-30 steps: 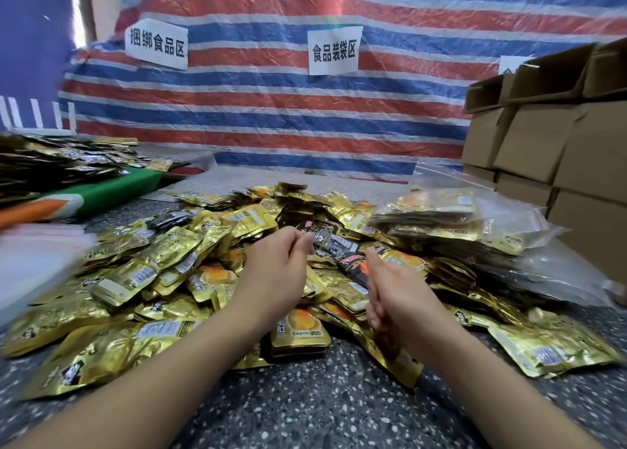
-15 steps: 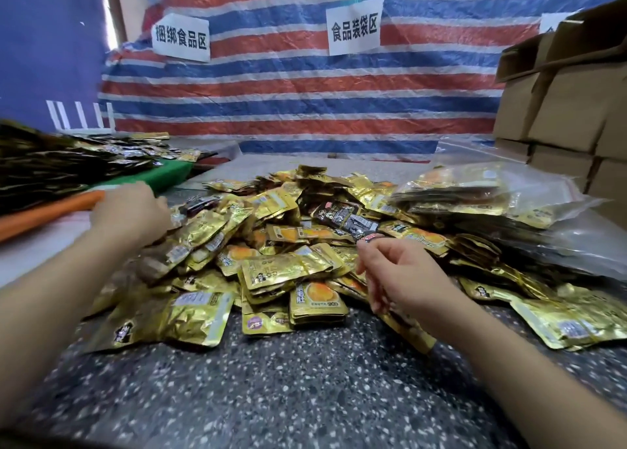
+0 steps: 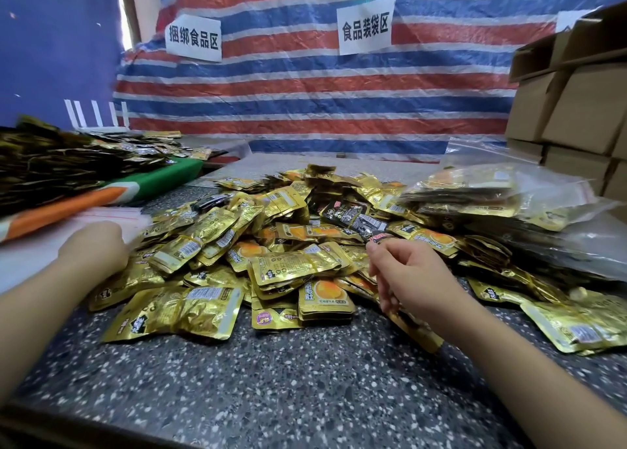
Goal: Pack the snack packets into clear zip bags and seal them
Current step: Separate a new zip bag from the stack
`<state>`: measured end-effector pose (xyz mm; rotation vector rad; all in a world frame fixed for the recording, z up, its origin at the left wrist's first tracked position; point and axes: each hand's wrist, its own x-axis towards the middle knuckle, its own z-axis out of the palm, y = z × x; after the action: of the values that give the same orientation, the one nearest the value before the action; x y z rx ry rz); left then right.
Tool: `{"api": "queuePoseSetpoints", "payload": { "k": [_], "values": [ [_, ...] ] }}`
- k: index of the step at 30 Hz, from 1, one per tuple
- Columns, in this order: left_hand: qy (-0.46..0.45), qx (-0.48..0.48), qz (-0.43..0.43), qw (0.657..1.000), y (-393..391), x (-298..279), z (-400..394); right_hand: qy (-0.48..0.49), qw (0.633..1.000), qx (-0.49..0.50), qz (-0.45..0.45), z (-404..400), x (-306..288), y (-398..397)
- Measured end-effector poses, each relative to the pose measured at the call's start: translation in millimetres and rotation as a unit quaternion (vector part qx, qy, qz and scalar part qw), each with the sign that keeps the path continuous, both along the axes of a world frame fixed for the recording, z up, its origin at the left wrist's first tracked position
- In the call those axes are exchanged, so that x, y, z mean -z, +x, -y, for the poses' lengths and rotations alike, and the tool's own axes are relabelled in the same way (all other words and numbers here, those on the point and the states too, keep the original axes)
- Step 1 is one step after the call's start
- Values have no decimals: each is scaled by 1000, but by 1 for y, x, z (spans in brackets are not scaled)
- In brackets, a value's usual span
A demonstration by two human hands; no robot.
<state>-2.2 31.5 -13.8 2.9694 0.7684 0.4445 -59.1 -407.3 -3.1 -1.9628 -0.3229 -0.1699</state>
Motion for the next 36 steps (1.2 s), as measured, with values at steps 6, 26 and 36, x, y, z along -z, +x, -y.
{"api": "queuePoseSetpoints", "payload": {
  "k": [6,26,36],
  "values": [
    [31,-22,9,999,-6,-5,14,-4,1000,-2,-2,-2,-1,-1],
    [-290,442,176,830,-28,-13,305,87,985,123,-82,10,-1,16],
    [-269,543,138,784,-44,-3,299,139,972,122,-145,20,0,27]
  ]
}}
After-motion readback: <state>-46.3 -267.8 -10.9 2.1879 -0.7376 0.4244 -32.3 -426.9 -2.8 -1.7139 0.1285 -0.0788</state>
